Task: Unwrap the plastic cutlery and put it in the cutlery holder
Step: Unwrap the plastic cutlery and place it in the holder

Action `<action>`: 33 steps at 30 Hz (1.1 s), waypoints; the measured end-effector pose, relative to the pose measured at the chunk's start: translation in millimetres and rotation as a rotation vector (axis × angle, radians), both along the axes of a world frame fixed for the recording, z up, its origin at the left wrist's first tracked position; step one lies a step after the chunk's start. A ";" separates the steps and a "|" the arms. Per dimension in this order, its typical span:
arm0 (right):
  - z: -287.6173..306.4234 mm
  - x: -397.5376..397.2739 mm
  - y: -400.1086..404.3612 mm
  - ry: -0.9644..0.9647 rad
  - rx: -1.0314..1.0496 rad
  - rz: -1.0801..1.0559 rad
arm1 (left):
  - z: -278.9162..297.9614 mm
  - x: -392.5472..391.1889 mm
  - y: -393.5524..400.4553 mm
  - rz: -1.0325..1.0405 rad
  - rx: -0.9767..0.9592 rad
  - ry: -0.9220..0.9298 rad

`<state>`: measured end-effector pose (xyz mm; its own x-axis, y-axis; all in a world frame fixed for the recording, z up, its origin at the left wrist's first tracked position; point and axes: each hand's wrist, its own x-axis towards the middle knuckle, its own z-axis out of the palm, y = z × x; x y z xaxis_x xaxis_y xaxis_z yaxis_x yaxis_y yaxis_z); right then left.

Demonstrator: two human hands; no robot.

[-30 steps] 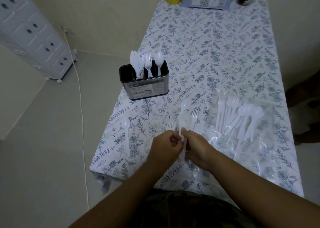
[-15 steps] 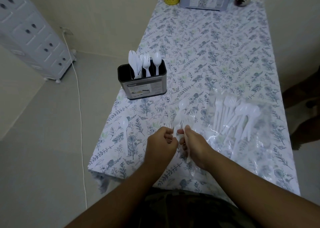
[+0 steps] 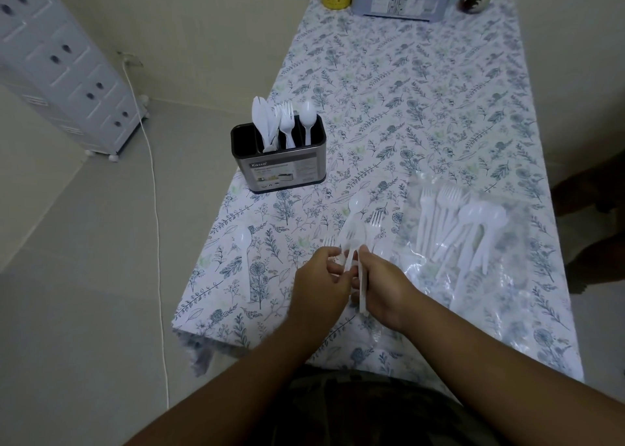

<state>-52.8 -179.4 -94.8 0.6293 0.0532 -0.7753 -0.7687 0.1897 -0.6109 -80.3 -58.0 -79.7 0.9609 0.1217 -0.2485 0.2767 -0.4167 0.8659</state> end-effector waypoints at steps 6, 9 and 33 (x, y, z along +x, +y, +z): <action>1.1 -3.4 -1.6 0.035 0.133 -0.105 | -1.7 -3.0 -3.6 -0.012 -0.032 -0.011; 5.0 -2.1 -1.8 0.062 0.186 -0.144 | -6.5 -4.1 -4.4 -0.025 -0.022 0.023; 18.0 0.8 4.6 -0.057 0.042 0.065 | -8.0 11.0 5.2 0.144 -0.034 0.130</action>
<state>-52.0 -174.8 -76.8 0.6666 0.1273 -0.7344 -0.7443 0.1672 -0.6466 -69.3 -52.8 -87.8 0.8938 0.2450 -0.3757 0.4418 -0.3363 0.8317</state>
